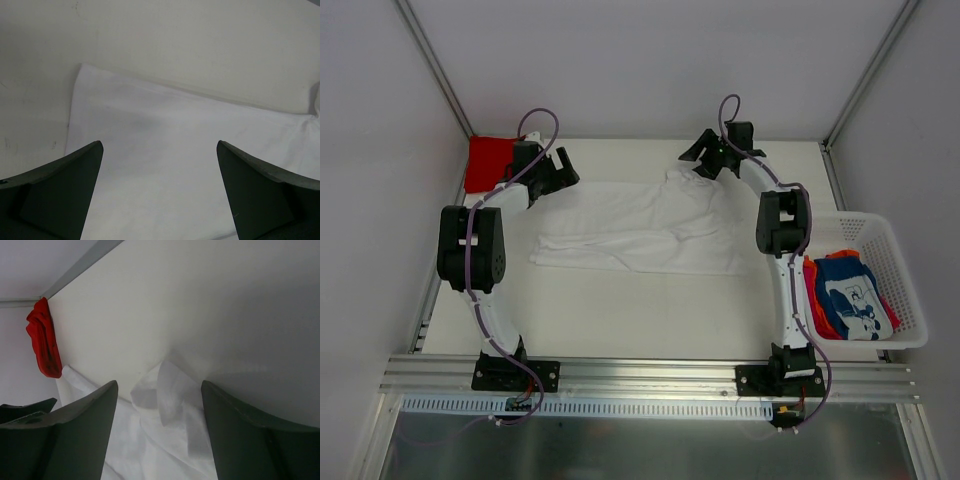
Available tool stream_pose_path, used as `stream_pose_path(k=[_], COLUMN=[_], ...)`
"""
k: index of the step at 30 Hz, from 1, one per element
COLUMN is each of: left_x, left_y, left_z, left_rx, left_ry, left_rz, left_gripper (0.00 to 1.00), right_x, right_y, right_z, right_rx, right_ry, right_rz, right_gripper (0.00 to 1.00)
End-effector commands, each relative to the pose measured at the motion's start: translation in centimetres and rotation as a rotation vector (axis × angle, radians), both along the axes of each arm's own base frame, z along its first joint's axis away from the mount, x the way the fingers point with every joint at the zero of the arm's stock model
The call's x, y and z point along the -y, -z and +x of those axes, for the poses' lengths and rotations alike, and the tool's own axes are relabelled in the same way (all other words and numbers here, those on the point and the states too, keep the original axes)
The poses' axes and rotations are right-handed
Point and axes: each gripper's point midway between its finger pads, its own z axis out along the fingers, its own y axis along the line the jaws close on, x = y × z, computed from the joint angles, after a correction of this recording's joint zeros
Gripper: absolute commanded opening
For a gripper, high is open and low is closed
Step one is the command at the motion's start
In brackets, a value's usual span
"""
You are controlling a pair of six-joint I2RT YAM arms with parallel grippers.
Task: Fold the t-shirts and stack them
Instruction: Fold the tshirt
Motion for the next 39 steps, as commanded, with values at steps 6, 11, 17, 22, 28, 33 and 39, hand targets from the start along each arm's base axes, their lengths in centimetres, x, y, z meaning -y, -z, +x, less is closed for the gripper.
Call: stream_pose_path(k=[6, 11, 17, 22, 28, 33, 39], left_x=[-0.9, -0.9, -0.3, 0.0, 0.3, 0.4, 0.4], left_y=[-2.3, -2.1, -2.3, -2.3, -2.4, -2.3, -2.0], left_z=[-0.2, -0.5, -0.6, -0.7, -0.6, -0.8, -0.7], left_rx=[0.06, 0.055, 0.061, 0.062, 0.07, 0.072, 0.074], left_ry=[-0.007, -0.003, 0.018, 0.028, 0.037, 0.042, 0.045], left_rz=[0.028, 0.031, 0.008, -0.008, -0.022, -0.025, -0.022], left_gripper=[0.99, 0.99, 0.99, 0.99, 0.99, 0.99, 0.99], right_x=[2.3, 4.4, 8.8, 12.1, 12.0, 10.5, 7.8], right_y=[1.3, 0.5, -2.8, -3.8, -3.8, -3.1, -1.4], right_z=[-1.8, -1.9, -2.5, -3.9, -5.4, -4.2, -2.7], right_rx=[-0.065, -0.055, -0.029, -0.062, -0.08, -0.074, -0.065], right_ry=[0.007, 0.02, 0.063, 0.111, 0.101, 0.076, 0.024], right_rz=[-0.085, -0.154, -0.286, -0.383, -0.399, -0.358, -0.299], right_gripper=[0.62, 0.92, 1.0, 0.99, 1.0, 0.99, 0.99])
